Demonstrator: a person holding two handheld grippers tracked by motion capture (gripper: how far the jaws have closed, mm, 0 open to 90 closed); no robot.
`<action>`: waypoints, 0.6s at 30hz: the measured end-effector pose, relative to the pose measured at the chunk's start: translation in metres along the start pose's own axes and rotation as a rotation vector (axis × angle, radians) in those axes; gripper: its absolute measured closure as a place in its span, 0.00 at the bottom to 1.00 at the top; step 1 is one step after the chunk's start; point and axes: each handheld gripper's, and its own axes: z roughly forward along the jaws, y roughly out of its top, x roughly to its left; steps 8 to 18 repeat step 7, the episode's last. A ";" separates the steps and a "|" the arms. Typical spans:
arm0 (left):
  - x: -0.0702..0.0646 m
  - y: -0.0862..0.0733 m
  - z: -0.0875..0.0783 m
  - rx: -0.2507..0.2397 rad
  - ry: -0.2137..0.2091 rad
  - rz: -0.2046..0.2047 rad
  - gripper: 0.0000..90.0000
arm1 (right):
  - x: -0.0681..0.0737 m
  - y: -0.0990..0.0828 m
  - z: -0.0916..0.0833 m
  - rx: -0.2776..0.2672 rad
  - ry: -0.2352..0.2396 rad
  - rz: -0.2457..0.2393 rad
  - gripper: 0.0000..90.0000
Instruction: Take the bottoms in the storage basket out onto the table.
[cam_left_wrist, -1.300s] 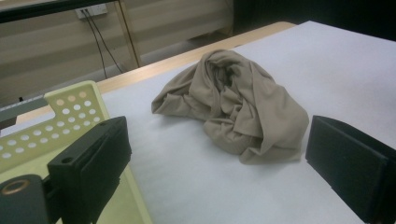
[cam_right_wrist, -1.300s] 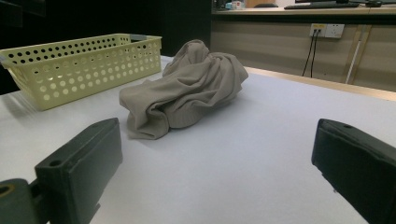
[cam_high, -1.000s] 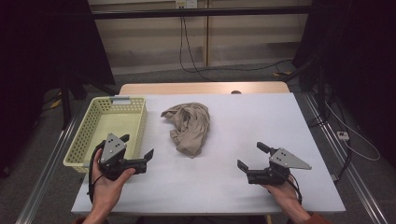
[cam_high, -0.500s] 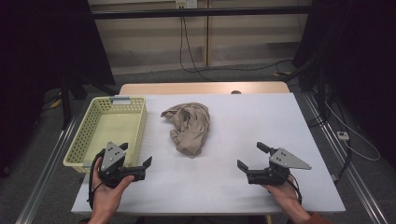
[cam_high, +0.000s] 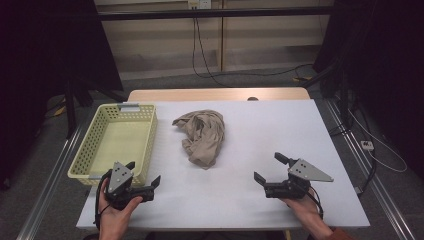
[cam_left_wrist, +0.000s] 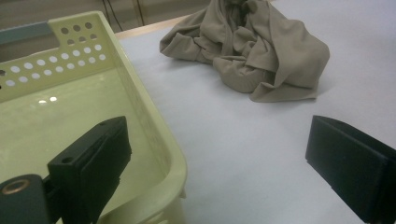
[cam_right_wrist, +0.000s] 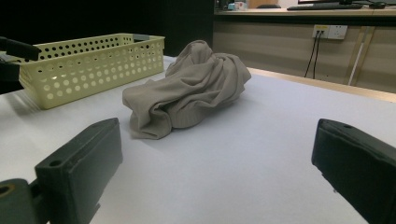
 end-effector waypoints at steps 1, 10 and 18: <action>0.000 0.000 0.000 0.004 0.007 0.000 0.07 | 0.000 0.000 0.000 0.000 0.002 -0.001 0.02; 0.003 0.001 0.003 -0.008 0.010 -0.021 0.06 | -0.001 0.000 0.000 0.004 -0.001 0.004 0.02; 0.003 0.001 0.003 -0.008 0.010 -0.021 0.06 | -0.001 0.000 0.000 0.004 -0.001 0.004 0.02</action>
